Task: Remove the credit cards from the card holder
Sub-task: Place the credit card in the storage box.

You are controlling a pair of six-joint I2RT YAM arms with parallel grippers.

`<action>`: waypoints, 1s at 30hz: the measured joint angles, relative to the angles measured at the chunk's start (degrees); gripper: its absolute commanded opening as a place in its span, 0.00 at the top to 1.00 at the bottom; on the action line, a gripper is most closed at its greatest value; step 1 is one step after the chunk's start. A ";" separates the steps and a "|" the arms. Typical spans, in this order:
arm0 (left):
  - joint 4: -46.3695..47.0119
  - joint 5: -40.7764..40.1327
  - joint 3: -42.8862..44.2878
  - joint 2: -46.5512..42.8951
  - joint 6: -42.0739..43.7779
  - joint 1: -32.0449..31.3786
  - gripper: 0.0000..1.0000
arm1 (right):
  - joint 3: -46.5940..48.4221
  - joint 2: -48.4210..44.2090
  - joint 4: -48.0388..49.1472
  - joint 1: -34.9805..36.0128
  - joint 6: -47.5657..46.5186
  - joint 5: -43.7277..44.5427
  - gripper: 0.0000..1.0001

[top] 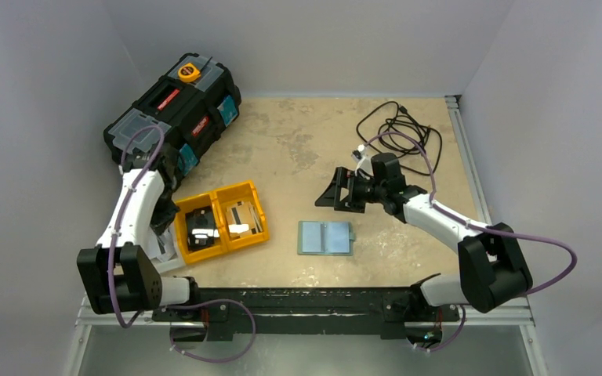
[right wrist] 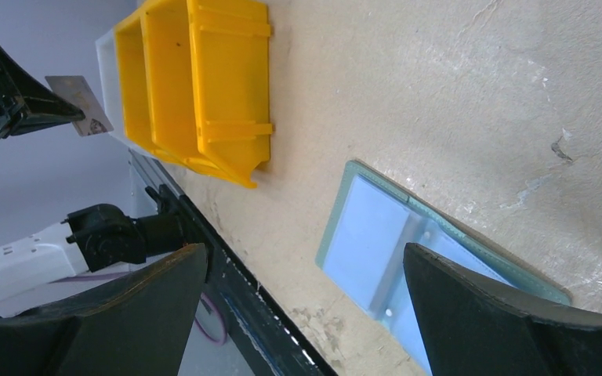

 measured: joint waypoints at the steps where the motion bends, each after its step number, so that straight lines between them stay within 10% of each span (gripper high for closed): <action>1: 0.22 -0.07 -0.48 0.22 0.26 1.46 1.00 | 0.00 0.00 -0.09 0.07 -0.11 -0.11 0.01; 9: 2.47 -0.07 -2.03 4.57 2.45 6.97 0.99 | 0.00 -0.02 -0.79 0.90 -1.07 -0.96 0.01; 18: 3.98 0.94 -2.03 4.31 4.31 9.29 0.35 | 0.00 -0.11 -1.88 1.44 -2.27 -0.22 0.01; 30: 11.91 20.28 -3.37 -12.28 9.35 6.82 0.25 | 0.00 -0.24 -5.11 4.83 -3.19 7.17 0.03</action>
